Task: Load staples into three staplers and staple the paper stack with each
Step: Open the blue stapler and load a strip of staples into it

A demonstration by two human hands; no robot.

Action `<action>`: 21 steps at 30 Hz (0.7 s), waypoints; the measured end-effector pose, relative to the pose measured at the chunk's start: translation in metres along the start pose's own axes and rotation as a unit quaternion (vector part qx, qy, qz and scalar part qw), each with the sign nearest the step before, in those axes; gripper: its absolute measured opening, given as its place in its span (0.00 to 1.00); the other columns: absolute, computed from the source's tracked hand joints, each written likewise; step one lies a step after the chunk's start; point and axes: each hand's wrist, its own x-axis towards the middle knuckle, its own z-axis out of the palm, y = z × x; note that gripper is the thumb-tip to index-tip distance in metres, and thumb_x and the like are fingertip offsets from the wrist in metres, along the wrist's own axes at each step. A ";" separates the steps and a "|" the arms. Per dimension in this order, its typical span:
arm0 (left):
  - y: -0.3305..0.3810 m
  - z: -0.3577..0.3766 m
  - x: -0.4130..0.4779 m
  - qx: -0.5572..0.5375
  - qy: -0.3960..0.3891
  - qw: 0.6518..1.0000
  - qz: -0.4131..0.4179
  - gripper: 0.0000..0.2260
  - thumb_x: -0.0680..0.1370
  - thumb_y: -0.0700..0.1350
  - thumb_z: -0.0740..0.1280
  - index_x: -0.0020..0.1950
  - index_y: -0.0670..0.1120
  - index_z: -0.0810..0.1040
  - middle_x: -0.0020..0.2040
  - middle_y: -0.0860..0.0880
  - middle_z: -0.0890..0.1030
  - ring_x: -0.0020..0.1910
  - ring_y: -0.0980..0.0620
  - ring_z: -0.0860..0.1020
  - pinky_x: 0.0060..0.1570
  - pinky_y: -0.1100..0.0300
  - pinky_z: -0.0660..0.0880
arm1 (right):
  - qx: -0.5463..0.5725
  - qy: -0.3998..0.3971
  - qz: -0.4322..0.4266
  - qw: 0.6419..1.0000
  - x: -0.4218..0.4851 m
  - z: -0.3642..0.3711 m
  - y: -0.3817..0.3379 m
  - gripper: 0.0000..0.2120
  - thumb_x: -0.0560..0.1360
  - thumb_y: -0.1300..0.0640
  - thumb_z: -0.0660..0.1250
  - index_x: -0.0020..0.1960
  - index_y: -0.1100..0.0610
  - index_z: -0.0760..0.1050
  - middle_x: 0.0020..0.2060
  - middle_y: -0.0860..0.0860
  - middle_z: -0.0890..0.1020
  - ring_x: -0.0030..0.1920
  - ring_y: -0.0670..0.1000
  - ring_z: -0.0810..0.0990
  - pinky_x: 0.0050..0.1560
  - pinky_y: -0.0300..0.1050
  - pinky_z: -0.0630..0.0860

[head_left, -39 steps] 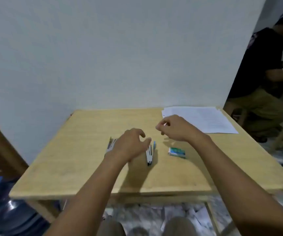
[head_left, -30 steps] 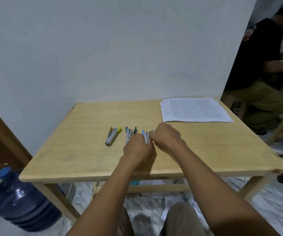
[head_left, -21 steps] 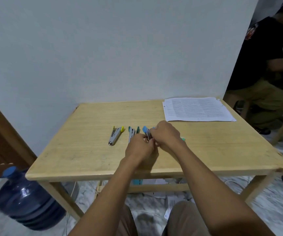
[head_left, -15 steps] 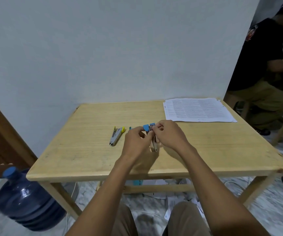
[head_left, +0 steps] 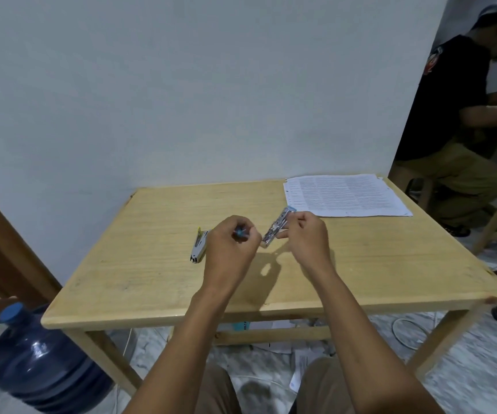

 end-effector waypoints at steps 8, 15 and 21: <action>-0.005 -0.013 -0.005 -0.168 -0.186 0.931 -0.264 0.20 0.76 0.57 0.67 0.61 0.46 0.77 0.50 0.45 0.83 0.43 0.51 0.83 0.46 0.55 0.80 | 0.091 -0.054 0.049 0.993 -0.006 -0.014 -0.019 0.10 0.79 0.54 0.64 0.42 0.56 0.81 0.33 0.46 0.84 0.31 0.41 0.80 0.36 0.38 0.70; 0.010 -0.004 -0.004 -0.366 -0.257 0.835 -0.320 0.16 0.84 0.53 0.55 0.58 0.42 0.72 0.33 0.46 0.74 0.23 0.52 0.69 0.25 0.61 0.67 | 0.149 -0.095 0.020 0.984 -0.024 -0.003 -0.033 0.08 0.79 0.56 0.66 0.46 0.59 0.81 0.34 0.49 0.83 0.32 0.42 0.80 0.35 0.30 0.73; 0.003 0.005 -0.005 -0.476 -0.213 0.783 -0.341 0.12 0.83 0.51 0.58 0.51 0.44 0.73 0.29 0.49 0.68 0.19 0.57 0.62 0.18 0.66 0.59 | 0.035 -0.025 -0.137 0.990 -0.030 0.004 -0.017 0.08 0.79 0.53 0.66 0.55 0.40 0.74 0.45 0.42 0.82 0.47 0.44 0.81 0.49 0.41 0.76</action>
